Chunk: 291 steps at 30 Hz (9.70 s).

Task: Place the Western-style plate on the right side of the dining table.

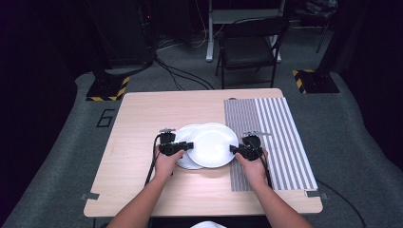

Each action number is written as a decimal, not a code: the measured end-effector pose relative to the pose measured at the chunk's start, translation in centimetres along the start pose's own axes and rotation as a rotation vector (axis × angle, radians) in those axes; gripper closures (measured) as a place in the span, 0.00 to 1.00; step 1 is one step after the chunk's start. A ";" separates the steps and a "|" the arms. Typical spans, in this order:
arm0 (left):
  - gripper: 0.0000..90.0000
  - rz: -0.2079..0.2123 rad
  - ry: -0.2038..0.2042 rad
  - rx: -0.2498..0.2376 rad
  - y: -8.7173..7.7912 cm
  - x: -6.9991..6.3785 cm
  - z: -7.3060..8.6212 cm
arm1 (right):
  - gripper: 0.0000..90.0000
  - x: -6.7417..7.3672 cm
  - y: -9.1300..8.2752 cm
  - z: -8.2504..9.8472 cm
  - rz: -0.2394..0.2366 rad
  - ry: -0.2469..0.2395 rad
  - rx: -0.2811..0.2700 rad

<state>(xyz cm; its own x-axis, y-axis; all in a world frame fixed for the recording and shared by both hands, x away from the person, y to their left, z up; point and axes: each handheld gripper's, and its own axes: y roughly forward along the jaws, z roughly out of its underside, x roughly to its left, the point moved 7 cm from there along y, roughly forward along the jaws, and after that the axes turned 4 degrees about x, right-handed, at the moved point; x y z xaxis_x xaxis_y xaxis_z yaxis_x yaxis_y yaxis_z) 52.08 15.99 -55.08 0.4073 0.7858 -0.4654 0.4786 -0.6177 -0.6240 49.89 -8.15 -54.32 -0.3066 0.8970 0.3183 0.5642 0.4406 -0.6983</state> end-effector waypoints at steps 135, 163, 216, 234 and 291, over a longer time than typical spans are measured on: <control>0.63 -0.073 0.130 0.004 0.2 -6.0 -2.6 | 0.58 -1.1 -4.5 -2.1 0.069 0.048 -0.091; 0.63 -0.041 0.141 0.016 1.6 -7.2 -3.5 | 0.57 -2.1 -5.8 -2.3 0.112 0.061 -0.097; 0.63 0.052 0.239 0.065 5.4 -12.8 -3.8 | 0.57 -6.3 -11.0 0.0 0.215 0.148 -0.168; 0.63 0.074 0.247 0.085 6.4 -14.2 -3.5 | 0.57 -7.3 -12.1 0.6 0.233 0.162 -0.178; 0.63 0.090 0.269 0.118 8.7 -16.3 -3.1 | 0.57 -10.2 -12.4 2.6 0.267 0.206 -0.163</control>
<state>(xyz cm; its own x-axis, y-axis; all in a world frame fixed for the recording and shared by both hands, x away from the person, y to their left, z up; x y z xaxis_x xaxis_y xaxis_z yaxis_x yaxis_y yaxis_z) 51.98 -2.28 -50.97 0.6428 0.6818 -0.3492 0.3439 -0.6642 -0.6637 44.06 -22.85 -50.57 0.0194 0.9619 0.2728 0.7228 0.1750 -0.6685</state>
